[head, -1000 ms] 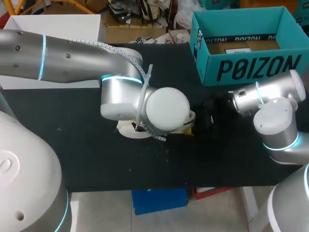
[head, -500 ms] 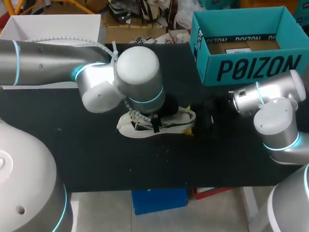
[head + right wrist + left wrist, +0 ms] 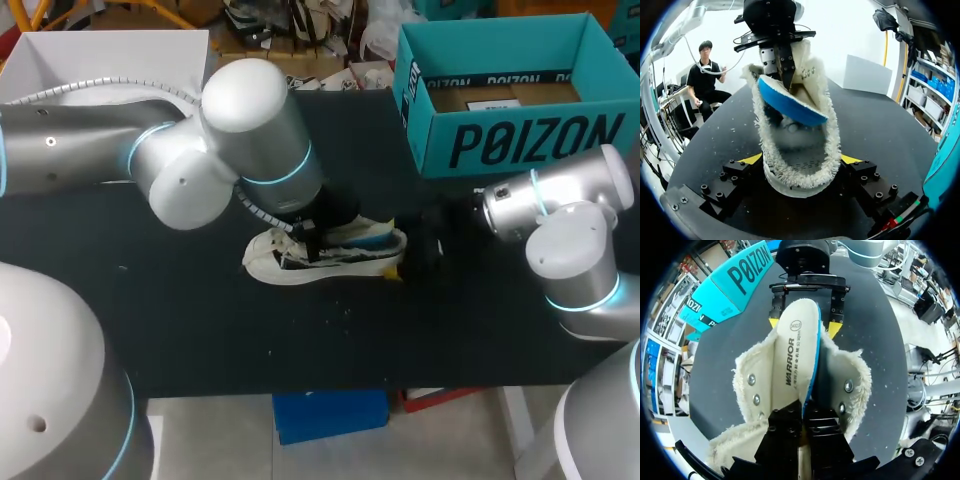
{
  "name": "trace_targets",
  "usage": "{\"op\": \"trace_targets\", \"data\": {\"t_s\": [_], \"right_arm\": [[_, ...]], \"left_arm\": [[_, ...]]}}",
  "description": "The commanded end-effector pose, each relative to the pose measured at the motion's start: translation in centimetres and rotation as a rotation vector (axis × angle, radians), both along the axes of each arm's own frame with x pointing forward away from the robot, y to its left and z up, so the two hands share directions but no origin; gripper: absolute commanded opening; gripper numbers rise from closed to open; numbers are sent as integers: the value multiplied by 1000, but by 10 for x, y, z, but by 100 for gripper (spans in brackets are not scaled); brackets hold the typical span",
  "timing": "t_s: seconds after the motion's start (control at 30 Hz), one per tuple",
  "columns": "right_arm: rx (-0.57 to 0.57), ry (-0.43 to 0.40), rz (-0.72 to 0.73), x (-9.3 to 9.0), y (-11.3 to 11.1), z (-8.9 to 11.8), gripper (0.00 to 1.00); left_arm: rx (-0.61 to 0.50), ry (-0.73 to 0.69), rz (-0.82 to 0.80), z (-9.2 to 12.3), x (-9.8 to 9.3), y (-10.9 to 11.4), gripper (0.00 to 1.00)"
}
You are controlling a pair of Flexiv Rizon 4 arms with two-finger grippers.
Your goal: Take the shoe out of the shoebox, open the shoe tongue, remove and reinsert the insole, then place the shoe into the shoebox
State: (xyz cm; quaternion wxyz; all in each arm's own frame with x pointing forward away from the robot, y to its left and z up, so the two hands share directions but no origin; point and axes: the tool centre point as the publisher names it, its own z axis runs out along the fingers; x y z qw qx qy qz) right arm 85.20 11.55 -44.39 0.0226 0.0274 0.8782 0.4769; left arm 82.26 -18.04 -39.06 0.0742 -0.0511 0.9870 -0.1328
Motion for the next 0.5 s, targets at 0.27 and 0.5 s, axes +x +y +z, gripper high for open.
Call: {"op": "trace_targets", "data": {"t_s": [0.27,0.5], "right_arm": [[-1,2,-1,2,-2,-2,0],[-1,2,-1,2,-2,-2,0]], "left_arm": [[-30,-2,-18,-5,7,-23,0],[-35,-16,-23,-6,10,-33,0]]}}
